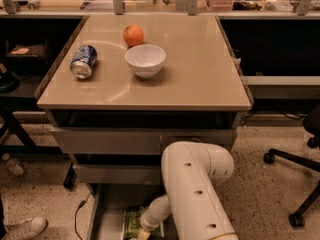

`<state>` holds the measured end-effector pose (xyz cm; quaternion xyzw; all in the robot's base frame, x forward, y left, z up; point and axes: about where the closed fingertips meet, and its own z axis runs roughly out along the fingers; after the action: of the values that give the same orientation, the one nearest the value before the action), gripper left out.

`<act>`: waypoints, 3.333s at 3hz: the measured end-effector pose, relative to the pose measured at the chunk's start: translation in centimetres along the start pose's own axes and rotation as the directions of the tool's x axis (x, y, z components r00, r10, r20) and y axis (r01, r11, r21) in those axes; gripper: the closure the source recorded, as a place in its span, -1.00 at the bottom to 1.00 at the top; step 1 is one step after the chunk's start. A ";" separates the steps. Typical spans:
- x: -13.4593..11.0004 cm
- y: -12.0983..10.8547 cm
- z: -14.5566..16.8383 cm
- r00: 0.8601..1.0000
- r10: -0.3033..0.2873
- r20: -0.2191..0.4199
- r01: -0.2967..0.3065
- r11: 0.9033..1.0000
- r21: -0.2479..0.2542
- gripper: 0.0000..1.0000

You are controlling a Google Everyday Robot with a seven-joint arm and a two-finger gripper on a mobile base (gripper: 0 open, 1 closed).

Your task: Pick green jalapeno chip bag from bottom drawer and place on counter

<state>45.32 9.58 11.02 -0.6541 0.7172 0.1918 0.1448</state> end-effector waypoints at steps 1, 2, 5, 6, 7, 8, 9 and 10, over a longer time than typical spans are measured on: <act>0.1 0.0 0.1 1.000 0.001 -0.002 -0.001 1.000 -0.002 -0.24; 0.1 0.0 0.1 1.000 0.001 -0.002 -0.001 1.000 -0.002 0.22; -1.9 0.8 -7.9 0.997 0.024 0.070 -0.027 0.999 0.042 1.00; -2.5 1.4 -14.8 0.995 0.053 0.083 -0.060 0.994 0.090 1.00; -1.7 3.0 -24.5 0.991 0.124 0.043 -0.129 0.976 0.175 1.00; -1.7 3.0 -24.5 0.991 0.123 0.043 -0.129 0.976 0.175 1.00; -2.6 2.9 -26.7 0.992 0.119 0.040 -0.125 0.971 0.203 1.00; -3.7 4.0 -31.3 0.992 0.119 0.032 -0.123 0.957 0.261 1.00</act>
Offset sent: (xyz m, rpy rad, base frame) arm 0.0000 -0.0003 -0.0010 -0.0020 0.0022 0.0000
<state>43.09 -1.44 40.76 -0.5824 0.7739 0.1086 0.2237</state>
